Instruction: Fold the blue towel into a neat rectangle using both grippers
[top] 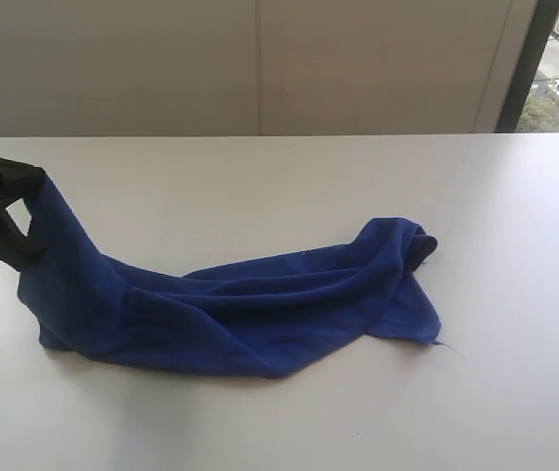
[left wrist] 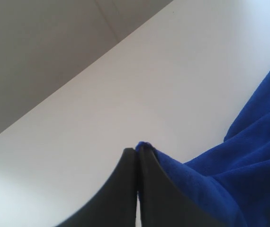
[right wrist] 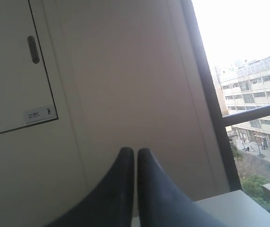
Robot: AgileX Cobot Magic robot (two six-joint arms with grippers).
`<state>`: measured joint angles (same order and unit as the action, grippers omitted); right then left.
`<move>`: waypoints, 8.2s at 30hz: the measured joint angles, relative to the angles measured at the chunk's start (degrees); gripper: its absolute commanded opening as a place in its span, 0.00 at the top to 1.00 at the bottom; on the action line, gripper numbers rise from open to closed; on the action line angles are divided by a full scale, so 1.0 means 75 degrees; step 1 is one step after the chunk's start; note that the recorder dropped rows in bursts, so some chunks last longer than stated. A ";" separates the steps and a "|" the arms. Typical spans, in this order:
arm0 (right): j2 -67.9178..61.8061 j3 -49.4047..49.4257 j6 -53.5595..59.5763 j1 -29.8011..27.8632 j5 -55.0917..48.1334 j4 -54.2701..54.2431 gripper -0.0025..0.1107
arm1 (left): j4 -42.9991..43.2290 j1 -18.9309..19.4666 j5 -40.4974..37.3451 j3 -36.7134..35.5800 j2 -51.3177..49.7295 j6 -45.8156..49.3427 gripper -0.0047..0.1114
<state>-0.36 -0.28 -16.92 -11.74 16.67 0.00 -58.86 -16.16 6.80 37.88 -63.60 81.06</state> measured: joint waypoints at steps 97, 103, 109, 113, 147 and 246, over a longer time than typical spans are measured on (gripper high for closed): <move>-1.0816 -0.9325 0.6897 0.0629 -1.1345 -0.3558 0.98 | 0.0000 0.0000 0.0000 0.0000 0.0000 0.0000 0.96; -1.0906 -0.8434 0.6741 0.0629 -1.1514 -0.3588 0.98 | 0.0000 0.0000 0.0000 0.0000 0.0000 0.0000 0.96; -1.1400 -0.7364 0.7249 0.0877 -1.1542 -0.4108 0.98 | 0.0000 0.0000 0.0000 0.0000 0.0000 0.0000 0.96; -1.1981 -0.6939 0.7682 0.1375 -1.1523 -0.4684 0.98 | 0.0000 0.0000 0.0000 0.0000 0.0000 0.0000 0.96; -1.1766 -0.7393 0.6965 0.1869 -1.0634 -0.5181 0.47 | 0.0000 0.0000 0.0000 0.0000 0.0000 0.0000 0.96; -1.3497 -0.7251 0.3307 0.0195 -0.7789 -0.2206 0.72 | 0.0000 0.0000 0.0000 0.0000 0.0000 0.0000 0.96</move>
<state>-101.59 -54.66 7.89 -10.28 -41.75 -16.55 -58.86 -16.16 6.80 37.88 -63.60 81.06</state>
